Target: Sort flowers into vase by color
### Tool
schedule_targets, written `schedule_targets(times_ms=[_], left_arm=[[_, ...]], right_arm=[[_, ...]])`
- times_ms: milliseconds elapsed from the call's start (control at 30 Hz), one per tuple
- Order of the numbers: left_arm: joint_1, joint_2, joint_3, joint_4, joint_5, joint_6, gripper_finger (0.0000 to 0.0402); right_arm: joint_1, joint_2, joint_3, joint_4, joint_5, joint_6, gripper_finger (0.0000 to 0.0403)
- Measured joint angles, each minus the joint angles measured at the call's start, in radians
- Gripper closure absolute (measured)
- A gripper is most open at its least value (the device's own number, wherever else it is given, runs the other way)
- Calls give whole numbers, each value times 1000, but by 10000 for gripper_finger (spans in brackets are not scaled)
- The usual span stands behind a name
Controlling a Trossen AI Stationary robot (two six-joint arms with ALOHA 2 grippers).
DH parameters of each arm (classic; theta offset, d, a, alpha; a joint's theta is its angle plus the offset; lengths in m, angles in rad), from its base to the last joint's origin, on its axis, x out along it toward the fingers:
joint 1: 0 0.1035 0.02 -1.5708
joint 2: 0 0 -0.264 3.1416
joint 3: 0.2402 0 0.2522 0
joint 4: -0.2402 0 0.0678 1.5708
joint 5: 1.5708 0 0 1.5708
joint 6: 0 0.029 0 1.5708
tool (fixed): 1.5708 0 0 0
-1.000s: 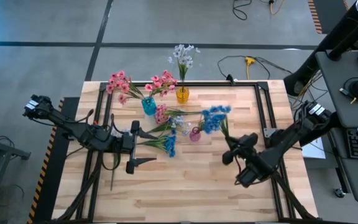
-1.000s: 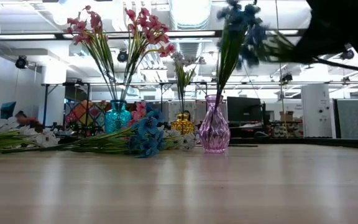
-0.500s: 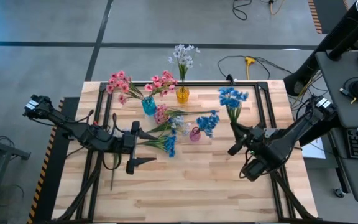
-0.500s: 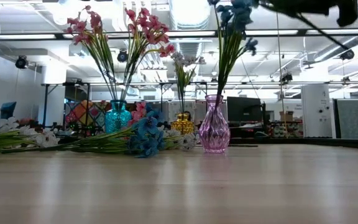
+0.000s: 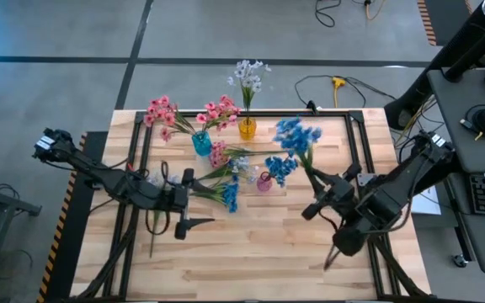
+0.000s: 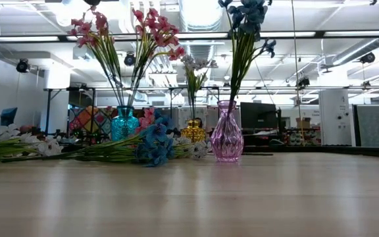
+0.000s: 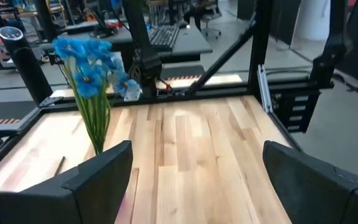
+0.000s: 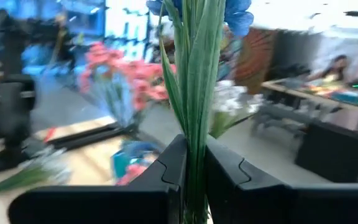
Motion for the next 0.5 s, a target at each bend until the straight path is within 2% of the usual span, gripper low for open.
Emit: schedule_targets(times_ms=[133, 267, 500], left_arm=[[0, 34, 0, 24, 0, 7, 61], [-2, 51, 0, 45, 1, 30, 61], [-16, 52, 0, 98, 2, 57, 61]], right_arm=[[16, 34, 87, 48, -133, -112, 369], [13, 73, 119, 150, -288, -230, 369], [-40, 110, 80, 616, -628, -620, 369]])
